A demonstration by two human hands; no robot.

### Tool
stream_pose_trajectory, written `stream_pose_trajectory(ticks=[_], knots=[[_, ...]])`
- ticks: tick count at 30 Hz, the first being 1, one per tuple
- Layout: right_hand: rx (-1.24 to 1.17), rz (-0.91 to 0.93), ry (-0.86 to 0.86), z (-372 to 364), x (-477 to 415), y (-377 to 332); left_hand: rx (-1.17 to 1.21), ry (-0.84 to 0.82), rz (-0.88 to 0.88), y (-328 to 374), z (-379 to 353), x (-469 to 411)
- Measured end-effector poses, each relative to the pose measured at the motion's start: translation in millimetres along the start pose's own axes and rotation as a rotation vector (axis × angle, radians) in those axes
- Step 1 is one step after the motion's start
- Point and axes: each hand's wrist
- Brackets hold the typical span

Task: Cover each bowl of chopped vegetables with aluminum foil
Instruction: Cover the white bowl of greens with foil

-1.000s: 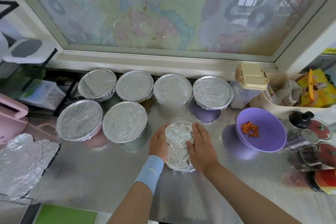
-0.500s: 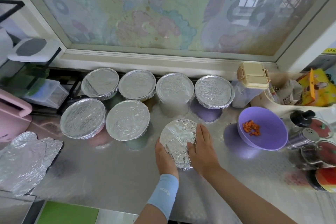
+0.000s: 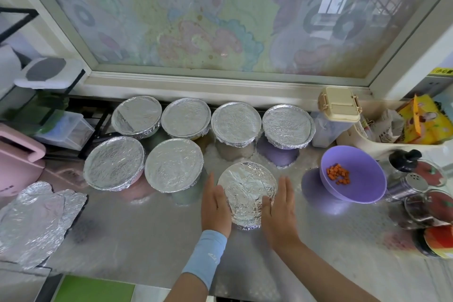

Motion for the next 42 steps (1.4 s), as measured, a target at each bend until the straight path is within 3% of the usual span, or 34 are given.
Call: stream_pose_trajectory(ticks=[4, 8, 12, 15, 19, 24, 28, 30, 32, 37, 42], knots=[[-0.207, -0.158, 0.013, -12.7, 14.0, -9.6, -0.128, -0.031, -0.048, 1.7, 5.1, -0.9], [-0.128, -0.11, -0.056, 2.3, -15.1, -5.4, -0.315, -0.034, -0.055, -1.0, 15.3, 7.4], [-0.043, -0.059, -0.178, 21.1, -38.6, -3.1, -0.492, -0.055, -0.296, 10.3, 16.4, -9.4], [0.014, -0.083, -0.008, 16.4, -23.1, -8.8, -0.58, -0.241, -0.481, 27.0, 5.1, -35.3], [-0.088, -0.161, 0.026, -3.1, 13.9, -15.2, -0.603, -0.411, -0.426, 25.0, -10.5, -44.9], [-0.034, -0.065, -0.067, 4.5, -10.5, -1.8, -0.578, -0.193, -0.306, 8.0, -1.3, -22.4], [-0.026, 0.0, -0.08, 16.2, -25.4, 3.9, -0.72, -0.215, -0.492, 10.9, -2.8, -27.1], [-0.082, -0.062, 0.035, 14.7, -17.9, 5.6, -0.754, -0.309, -0.594, 12.5, -7.9, -34.3], [-0.199, -0.153, 0.081, 8.5, -6.9, 6.6, -0.726, -0.358, -0.588, 12.2, -11.7, -36.0], [-0.662, -0.297, 0.135, -5.1, -7.0, 1.8, -0.664, -0.248, -0.54, 1.5, -16.2, -31.9], [-0.781, -0.277, 0.174, -8.0, -12.9, 3.6, -0.638, -0.19, -0.534, 0.7, -19.3, -29.0]])
Point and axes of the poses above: each hand's wrist, its own x-axis away from the middle knuckle, its own z-axis out of the back of the hand, y = z × x, and after that the axes turned 4 degrees about -x, right-handed
